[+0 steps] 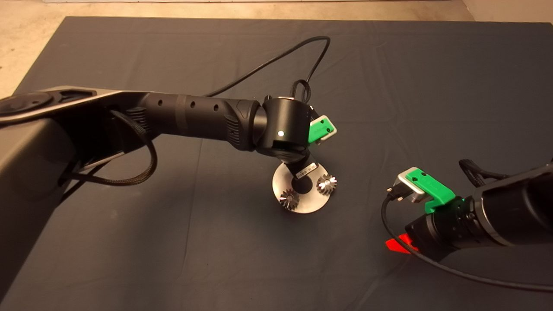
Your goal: Install three planetary gears onto the carrier pins
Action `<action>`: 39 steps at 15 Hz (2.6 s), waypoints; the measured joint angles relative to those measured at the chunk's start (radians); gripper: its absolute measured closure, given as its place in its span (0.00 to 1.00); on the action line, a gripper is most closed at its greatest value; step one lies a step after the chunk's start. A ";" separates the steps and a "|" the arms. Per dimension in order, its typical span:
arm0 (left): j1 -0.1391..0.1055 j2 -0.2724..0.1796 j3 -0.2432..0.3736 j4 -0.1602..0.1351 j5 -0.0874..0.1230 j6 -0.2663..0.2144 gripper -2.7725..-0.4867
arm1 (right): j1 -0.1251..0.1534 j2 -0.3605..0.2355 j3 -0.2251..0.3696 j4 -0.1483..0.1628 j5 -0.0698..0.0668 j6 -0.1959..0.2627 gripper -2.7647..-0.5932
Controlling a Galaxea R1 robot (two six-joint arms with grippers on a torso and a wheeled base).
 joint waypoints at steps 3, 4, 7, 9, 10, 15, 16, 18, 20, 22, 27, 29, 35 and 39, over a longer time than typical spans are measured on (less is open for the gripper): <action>0.001 -0.003 0.007 -0.003 0.000 -0.017 0.91 | 0.000 0.000 0.000 0.000 0.000 0.000 0.34; 0.003 -0.003 0.010 -0.003 0.003 -0.020 0.91 | 0.000 0.000 0.000 0.000 0.000 0.000 0.34; 0.005 -0.003 0.013 -0.006 0.004 -0.026 0.91 | 0.000 0.000 0.000 0.000 0.000 0.000 0.34; 0.005 -0.006 0.016 -0.006 0.003 -0.026 0.91 | 0.000 0.000 0.000 0.000 -0.001 0.000 0.34; 0.005 -0.006 0.016 -0.006 0.003 -0.027 0.91 | 0.000 0.000 0.000 0.000 0.000 0.000 0.34; 0.005 -0.006 0.016 -0.006 0.003 -0.026 0.91 | 0.000 0.000 0.000 0.000 0.000 0.000 0.34; 0.005 -0.006 0.015 -0.006 0.003 -0.026 0.91 | 0.000 0.000 0.000 0.000 0.000 0.000 0.34; 0.005 -0.006 0.012 -0.006 0.002 -0.026 0.91 | 0.000 0.000 0.000 0.000 0.000 0.000 0.34; 0.003 -0.006 0.007 -0.009 -0.004 -0.027 0.91 | 0.000 0.000 0.000 0.000 0.000 0.000 0.34; 0.002 -0.005 -0.001 -0.010 -0.020 -0.027 0.91 | 0.000 0.000 0.000 0.000 0.000 0.000 0.34; 0.001 -0.005 -0.011 -0.009 -0.038 -0.027 0.91 | 0.000 0.000 0.000 0.000 0.000 0.000 0.34; 0.001 -0.006 -0.012 -0.009 -0.038 -0.027 0.91 | 0.000 0.000 0.000 0.001 0.000 0.000 0.34; 0.001 -0.005 -0.012 -0.009 -0.038 -0.027 0.91 | 0.000 0.000 0.000 0.000 0.000 0.000 0.34; 0.001 -0.005 -0.012 -0.009 -0.038 -0.027 0.91 | 0.000 0.000 0.000 0.000 0.000 0.000 0.34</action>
